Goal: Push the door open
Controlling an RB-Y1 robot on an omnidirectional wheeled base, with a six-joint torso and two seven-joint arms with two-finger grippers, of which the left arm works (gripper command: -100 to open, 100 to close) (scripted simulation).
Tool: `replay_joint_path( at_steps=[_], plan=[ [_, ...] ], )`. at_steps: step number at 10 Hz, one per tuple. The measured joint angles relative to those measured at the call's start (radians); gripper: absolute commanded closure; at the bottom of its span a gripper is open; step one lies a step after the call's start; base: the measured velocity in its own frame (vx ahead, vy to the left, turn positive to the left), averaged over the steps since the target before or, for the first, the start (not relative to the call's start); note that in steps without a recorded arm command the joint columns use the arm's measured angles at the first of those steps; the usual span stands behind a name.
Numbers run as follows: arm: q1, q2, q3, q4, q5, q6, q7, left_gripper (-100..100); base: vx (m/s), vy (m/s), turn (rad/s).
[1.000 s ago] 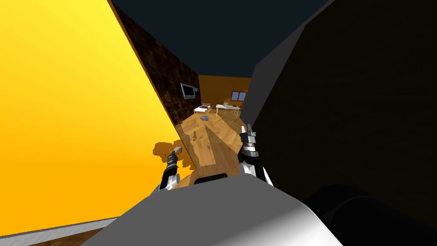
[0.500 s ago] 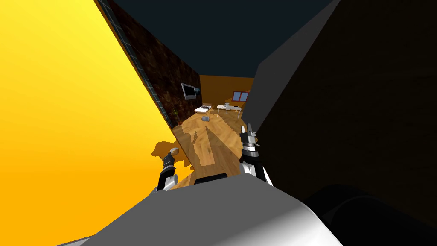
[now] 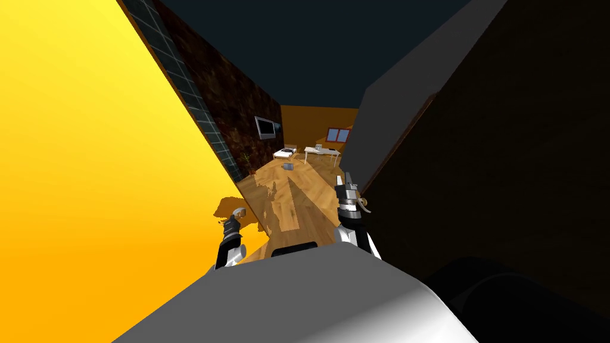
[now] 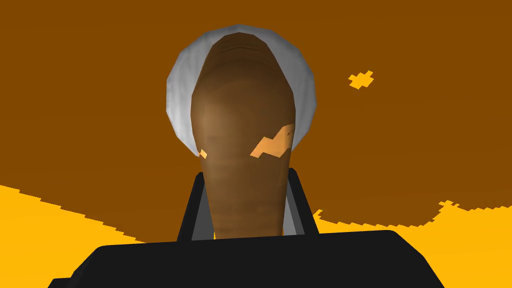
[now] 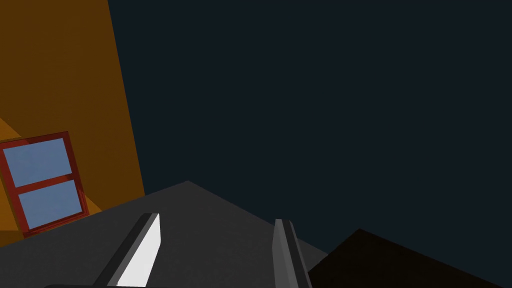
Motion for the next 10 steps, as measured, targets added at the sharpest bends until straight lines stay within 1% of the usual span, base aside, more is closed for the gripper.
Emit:
replay_joint_path(
  at_steps=[1, 2, 3, 4, 6, 7, 8, 9, 10],
  plan=[
    [-0.011, 0.006, 0.009, 0.029, 0.006, -0.013, -0.001, 100, 0.192, -0.003, 0.04],
    [0.002, 0.002, 0.02, 0.006, 0.012, -0.008, -0.007, 100, 0.183, 0.002, 0.043],
    [-0.002, 0.007, 0.031, 0.01, 0.019, -0.007, -0.011, 100, 0.211, 0.0, 0.039],
    [0.003, 0.01, 0.041, 0.006, 0.025, -0.006, -0.013, 100, 0.206, 0.026, 0.044],
    [-0.001, 0.012, 0.063, 0.019, 0.039, -0.014, -0.022, 100, 0.194, 0.038, 0.03],
    [0.011, 0.007, 0.073, -0.006, 0.045, -0.005, -0.03, 100, 0.179, -0.013, 0.048],
    [0.009, 0.011, 0.084, -0.003, 0.051, -0.004, -0.035, 100, 0.197, -0.007, 0.048],
    [0.014, 0.013, 0.094, -0.004, 0.057, -0.005, -0.038, 100, 0.192, 0.014, 0.041],
    [0.005, 0.022, 0.102, 0.025, 0.062, -0.017, -0.036, 100, 0.08, 0.013, 0.024]
  ],
)
